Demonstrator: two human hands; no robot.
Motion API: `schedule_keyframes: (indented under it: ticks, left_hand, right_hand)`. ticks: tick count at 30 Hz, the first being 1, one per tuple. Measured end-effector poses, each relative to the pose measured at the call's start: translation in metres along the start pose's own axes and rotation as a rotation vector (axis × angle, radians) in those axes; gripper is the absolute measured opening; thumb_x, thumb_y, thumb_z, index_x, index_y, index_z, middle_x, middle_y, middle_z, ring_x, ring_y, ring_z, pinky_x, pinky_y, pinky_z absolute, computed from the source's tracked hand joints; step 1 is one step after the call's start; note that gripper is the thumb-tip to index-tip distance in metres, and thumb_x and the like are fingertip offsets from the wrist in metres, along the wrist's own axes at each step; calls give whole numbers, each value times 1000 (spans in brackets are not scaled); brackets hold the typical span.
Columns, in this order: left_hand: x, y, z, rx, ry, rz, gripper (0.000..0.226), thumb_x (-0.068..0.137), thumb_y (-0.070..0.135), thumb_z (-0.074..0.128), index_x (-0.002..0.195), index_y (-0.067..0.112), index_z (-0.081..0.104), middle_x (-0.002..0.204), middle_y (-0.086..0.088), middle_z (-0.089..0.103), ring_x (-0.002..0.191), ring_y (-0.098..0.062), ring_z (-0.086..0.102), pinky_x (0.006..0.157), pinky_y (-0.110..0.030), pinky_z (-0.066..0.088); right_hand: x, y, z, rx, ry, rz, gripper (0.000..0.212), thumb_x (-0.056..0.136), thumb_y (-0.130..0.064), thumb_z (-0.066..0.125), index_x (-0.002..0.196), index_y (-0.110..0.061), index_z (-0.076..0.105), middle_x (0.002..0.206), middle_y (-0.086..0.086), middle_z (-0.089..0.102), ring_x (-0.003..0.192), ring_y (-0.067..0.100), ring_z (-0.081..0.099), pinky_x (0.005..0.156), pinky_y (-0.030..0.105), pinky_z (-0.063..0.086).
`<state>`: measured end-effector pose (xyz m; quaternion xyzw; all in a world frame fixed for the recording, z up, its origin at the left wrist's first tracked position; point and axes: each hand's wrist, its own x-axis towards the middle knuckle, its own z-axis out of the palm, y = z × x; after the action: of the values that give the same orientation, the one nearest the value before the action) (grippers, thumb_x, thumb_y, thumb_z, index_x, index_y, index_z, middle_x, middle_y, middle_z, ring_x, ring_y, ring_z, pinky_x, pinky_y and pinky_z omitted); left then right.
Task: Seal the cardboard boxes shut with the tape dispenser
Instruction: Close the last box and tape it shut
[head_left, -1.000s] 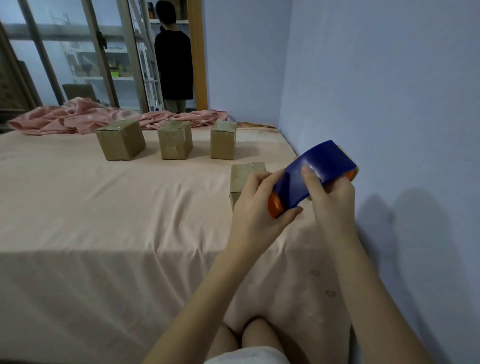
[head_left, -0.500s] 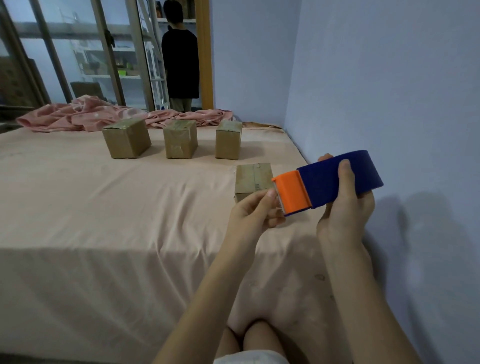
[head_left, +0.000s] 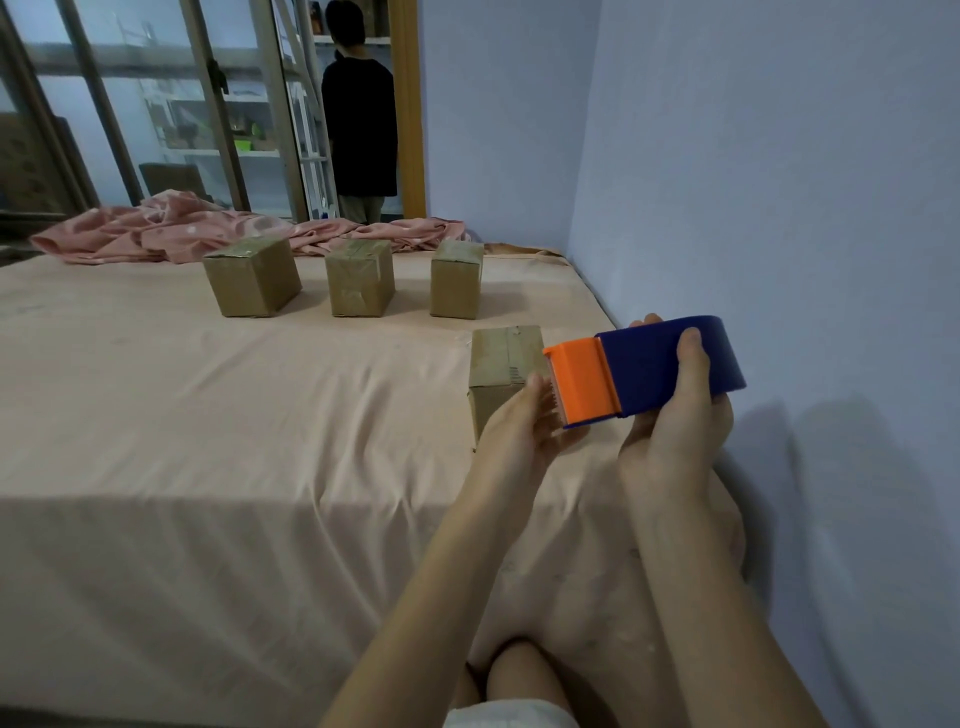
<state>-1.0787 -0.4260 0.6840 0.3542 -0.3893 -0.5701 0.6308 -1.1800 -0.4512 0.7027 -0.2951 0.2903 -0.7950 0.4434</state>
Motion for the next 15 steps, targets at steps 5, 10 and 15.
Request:
schedule_keyframes:
  ticks: [5, 10, 15]
  left_hand:
    - [1, -2, 5, -90, -40, 4, 32, 96, 10, 48, 82, 16, 76, 95, -11, 71, 94, -20, 66, 81, -31, 56]
    - [1, -3, 4, -153, -98, -21, 35, 97, 15, 47, 78, 20, 76, 91, -8, 69, 92, -20, 63, 83, -33, 55]
    - [-1, -2, 6, -156, -130, 9, 38, 98, 22, 45, 77, 22, 77, 88, -4, 70, 89, -18, 64, 88, -39, 51]
  right_hand:
    - [-1, 3, -2, -61, -18, 15, 17, 91, -36, 56, 97, -20, 60, 81, -6, 73, 74, 11, 70, 57, 20, 53]
    - [2, 2, -7, -42, -83, 27, 16, 92, -35, 55, 99, -22, 60, 84, -7, 74, 75, 11, 70, 57, 22, 54]
    - [3, 2, -9, 119, -178, 152, 22, 92, -38, 51, 94, -25, 69, 92, -4, 73, 81, 10, 70, 63, 26, 55]
